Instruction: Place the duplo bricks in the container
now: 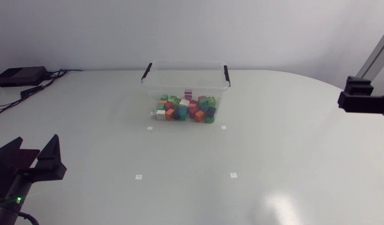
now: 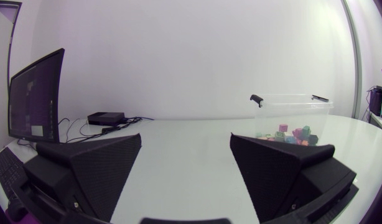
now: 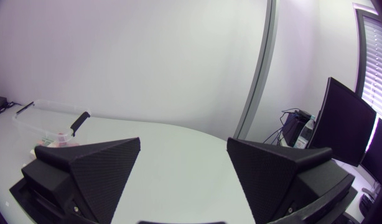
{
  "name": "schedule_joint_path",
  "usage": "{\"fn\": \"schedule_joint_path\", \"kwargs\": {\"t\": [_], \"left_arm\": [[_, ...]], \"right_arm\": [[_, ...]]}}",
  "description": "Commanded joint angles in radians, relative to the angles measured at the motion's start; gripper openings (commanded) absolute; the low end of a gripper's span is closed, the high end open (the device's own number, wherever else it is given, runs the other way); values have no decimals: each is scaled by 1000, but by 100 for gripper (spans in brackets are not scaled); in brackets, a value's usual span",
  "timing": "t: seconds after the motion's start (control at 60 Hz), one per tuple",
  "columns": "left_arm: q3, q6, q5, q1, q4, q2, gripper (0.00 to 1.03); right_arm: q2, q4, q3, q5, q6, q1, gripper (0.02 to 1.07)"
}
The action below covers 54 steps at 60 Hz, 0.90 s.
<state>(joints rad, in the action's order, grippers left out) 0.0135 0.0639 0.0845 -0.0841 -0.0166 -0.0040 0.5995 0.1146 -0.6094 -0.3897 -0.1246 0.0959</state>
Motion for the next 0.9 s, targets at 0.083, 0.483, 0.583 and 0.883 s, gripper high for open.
{"fn": "schedule_joint_path", "kwargs": {"t": [0.083,0.483,0.583,0.883], "left_arm": [[-15,10,1,-8,0,-10,99],[-14,-23,-37,33,7,-4,99],[-14,-31,-46,43,9,-2,99],[-14,-57,-76,75,15,3,99]], "right_arm": [[-101,-32,123,0,-30,-9,102],[-324,-69,341,175,39,-48,102],[-379,-78,394,217,56,-57,102],[-550,-106,561,351,109,-87,102]]}}
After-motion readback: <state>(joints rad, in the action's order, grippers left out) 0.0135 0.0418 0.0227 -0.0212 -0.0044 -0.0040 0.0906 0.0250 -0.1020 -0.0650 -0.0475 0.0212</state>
